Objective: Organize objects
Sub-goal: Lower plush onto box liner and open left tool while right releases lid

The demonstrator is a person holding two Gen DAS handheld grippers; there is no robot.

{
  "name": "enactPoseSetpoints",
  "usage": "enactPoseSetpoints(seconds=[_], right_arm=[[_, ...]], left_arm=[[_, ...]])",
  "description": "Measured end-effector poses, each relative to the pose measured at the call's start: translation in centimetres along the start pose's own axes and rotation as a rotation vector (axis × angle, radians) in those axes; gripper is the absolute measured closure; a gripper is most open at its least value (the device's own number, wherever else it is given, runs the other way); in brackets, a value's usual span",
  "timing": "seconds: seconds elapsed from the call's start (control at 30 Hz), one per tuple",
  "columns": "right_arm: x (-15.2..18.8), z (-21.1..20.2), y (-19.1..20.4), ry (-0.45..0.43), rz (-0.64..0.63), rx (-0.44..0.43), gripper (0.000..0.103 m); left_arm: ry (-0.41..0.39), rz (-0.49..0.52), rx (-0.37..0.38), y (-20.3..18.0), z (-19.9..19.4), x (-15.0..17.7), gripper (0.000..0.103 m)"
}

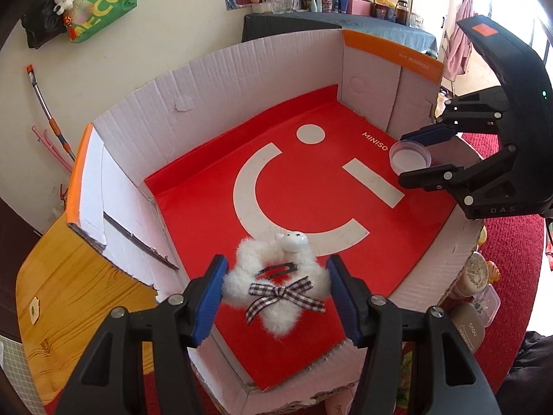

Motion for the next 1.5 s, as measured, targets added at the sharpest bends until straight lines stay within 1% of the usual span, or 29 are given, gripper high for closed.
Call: enactPoseSetpoints(seconds=[0.13,0.3,0.8,1.13,1.5], right_arm=[[0.3,0.4,-0.1,0.028,0.008,-0.012,0.063],[0.9,0.8,-0.3,0.053,0.011,-0.019,0.063],[1.6,0.4,0.0,0.066,0.003,-0.025,0.063],[2.1,0.1,0.4,0.071,0.0,-0.032,0.058],[1.9,0.3,0.7,0.072,-0.001,-0.033,0.057]], left_arm=[[0.027,0.007,0.015,-0.3,0.6,0.4,0.042],[0.064,0.026,0.017,-0.6,1.4,1.2,0.042],[0.061,0.01,0.027,-0.3,1.1,1.4,0.042],[0.061,0.01,0.031,-0.4,1.1,1.4,0.041],[0.061,0.009,0.03,-0.5,1.2,1.4,0.041]])
Point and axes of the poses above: each gripper's, at about its wrist camera, not at the fingertips, and z roughly the way its jaws point, y to its left, x to its underside, the point moved 10 cm from there along z, roughly the way its jaws point, and after that the axes turned 14 degrees about -x, right-handed, at the moved point
